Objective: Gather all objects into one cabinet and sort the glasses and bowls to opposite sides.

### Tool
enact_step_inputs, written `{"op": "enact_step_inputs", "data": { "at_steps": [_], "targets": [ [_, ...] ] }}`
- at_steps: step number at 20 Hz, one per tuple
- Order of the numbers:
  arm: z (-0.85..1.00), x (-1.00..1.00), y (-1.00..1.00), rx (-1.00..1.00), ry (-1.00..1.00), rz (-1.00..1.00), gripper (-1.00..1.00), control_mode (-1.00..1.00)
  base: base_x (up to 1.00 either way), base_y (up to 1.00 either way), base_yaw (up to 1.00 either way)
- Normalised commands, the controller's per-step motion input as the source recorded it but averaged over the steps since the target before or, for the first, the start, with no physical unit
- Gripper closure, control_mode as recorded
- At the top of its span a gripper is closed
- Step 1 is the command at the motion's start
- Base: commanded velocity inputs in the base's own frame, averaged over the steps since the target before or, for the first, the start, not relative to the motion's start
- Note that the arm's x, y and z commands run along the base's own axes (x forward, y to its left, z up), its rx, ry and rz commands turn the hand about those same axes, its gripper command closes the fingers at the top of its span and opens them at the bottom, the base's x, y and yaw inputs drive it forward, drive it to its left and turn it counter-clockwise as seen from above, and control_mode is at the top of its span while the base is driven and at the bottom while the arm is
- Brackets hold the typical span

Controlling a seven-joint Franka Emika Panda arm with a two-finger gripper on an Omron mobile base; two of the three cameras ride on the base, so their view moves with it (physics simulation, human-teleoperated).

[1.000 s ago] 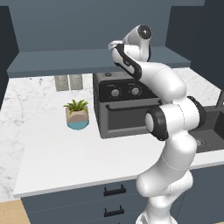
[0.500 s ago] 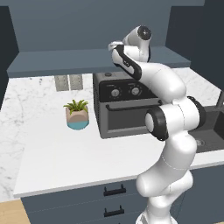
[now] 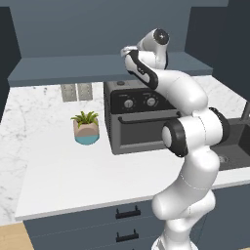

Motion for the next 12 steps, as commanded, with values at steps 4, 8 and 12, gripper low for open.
{"op": "enact_step_inputs", "data": {
  "at_steps": [4,8,12],
  "targets": [
    [0.00,0.00,0.00,0.00,0.00,0.00,1.00,-1.00,0.00,0.00,0.00],
    [0.00,-0.25,0.00,0.00,0.00,0.00,1.00,-1.00,0.00,0.00,0.00],
    [0.00,-0.56,0.00,0.00,0.00,0.00,1.00,-1.00,0.00,0.00,0.00]
  ]
}}
